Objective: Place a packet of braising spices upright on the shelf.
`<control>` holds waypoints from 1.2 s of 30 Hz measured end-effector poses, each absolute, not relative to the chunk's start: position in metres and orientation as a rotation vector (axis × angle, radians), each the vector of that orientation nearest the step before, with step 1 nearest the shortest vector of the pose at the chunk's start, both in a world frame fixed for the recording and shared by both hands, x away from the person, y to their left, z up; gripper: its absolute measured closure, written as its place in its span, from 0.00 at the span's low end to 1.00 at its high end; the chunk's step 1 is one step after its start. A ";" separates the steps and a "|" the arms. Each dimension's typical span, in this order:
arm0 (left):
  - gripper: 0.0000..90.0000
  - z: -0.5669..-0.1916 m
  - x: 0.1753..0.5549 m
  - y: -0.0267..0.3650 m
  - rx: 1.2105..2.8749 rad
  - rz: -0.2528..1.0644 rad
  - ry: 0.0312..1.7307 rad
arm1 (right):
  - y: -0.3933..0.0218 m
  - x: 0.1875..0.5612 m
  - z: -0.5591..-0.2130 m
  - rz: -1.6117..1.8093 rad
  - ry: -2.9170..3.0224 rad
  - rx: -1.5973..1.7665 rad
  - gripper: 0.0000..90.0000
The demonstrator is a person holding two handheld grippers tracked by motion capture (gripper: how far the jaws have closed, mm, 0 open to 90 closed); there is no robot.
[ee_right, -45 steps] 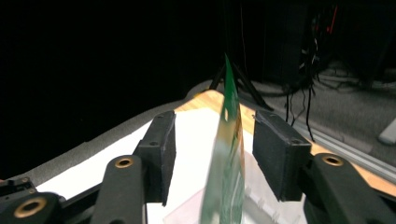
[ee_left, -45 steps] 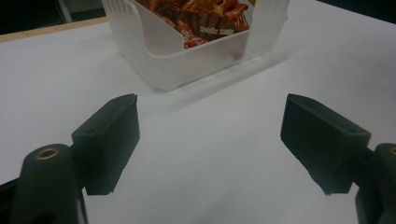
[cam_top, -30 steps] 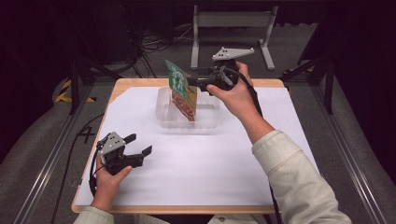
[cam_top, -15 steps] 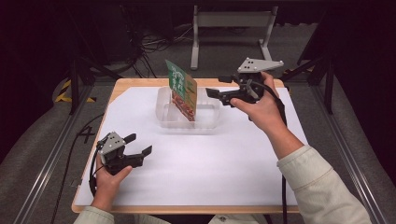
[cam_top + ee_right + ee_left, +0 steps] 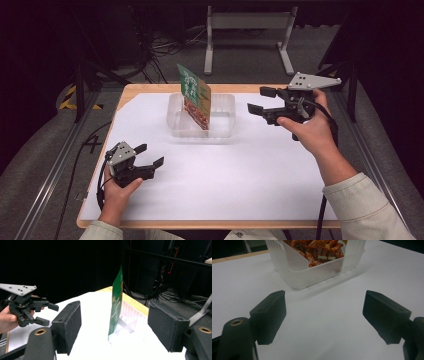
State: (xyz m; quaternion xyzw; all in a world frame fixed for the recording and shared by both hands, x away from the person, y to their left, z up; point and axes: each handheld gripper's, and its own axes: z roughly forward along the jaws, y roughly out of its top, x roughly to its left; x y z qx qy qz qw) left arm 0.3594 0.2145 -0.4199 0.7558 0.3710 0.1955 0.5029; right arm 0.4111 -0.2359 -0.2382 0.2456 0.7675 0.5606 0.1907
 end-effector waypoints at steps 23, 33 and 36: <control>0.22 -0.415 0.353 0.216 1.804 0.481 0.874 | -0.300 0.369 -0.316 1.590 2.094 0.647 0.29; 0.22 -0.415 0.351 0.215 1.801 0.478 0.866 | -0.313 0.358 -0.359 1.597 2.096 0.657 0.22; 0.22 -0.415 0.351 0.216 1.799 0.476 0.863 | -0.316 0.356 -0.367 1.597 2.099 0.665 0.22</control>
